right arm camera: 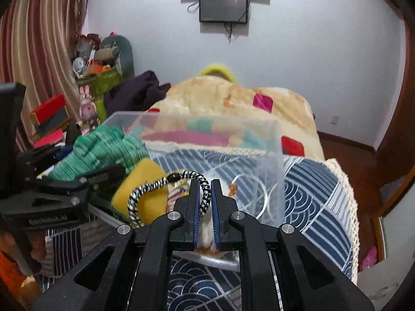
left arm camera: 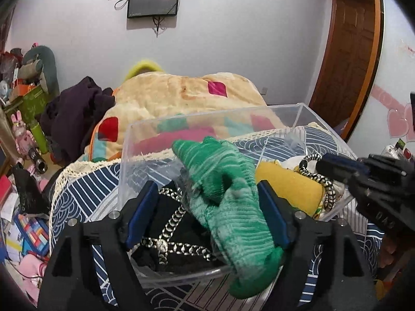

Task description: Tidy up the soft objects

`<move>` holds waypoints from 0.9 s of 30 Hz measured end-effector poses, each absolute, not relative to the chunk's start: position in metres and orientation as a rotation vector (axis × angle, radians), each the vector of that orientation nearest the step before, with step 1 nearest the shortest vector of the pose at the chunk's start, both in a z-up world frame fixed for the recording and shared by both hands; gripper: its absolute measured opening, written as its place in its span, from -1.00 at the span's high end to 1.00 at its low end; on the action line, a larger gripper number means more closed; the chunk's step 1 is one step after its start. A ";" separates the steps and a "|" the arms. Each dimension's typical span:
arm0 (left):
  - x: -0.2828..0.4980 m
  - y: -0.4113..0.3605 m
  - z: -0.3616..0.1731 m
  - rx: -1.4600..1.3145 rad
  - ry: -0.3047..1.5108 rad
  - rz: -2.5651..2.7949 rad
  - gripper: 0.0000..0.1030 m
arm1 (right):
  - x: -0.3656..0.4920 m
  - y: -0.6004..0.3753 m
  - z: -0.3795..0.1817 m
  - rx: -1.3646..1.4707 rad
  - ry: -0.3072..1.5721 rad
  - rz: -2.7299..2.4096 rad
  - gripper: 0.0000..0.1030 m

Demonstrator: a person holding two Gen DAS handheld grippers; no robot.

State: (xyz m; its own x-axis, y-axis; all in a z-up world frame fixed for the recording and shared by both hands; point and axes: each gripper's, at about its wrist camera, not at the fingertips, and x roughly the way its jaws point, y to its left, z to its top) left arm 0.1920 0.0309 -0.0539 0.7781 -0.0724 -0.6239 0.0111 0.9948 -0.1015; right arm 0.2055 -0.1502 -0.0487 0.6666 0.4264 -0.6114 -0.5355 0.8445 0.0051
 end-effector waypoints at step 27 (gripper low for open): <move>0.043 0.006 0.067 -0.072 0.328 -0.122 -0.80 | 0.089 -0.201 0.051 -0.045 0.271 0.603 -0.53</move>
State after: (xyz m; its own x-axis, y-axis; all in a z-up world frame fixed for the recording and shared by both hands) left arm 0.0425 0.0055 0.0674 0.9395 -0.1308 -0.3167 0.1076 0.9901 -0.0898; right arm 0.0886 -0.2007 0.0506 0.7894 0.5539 -0.2646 -0.5656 0.8238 0.0369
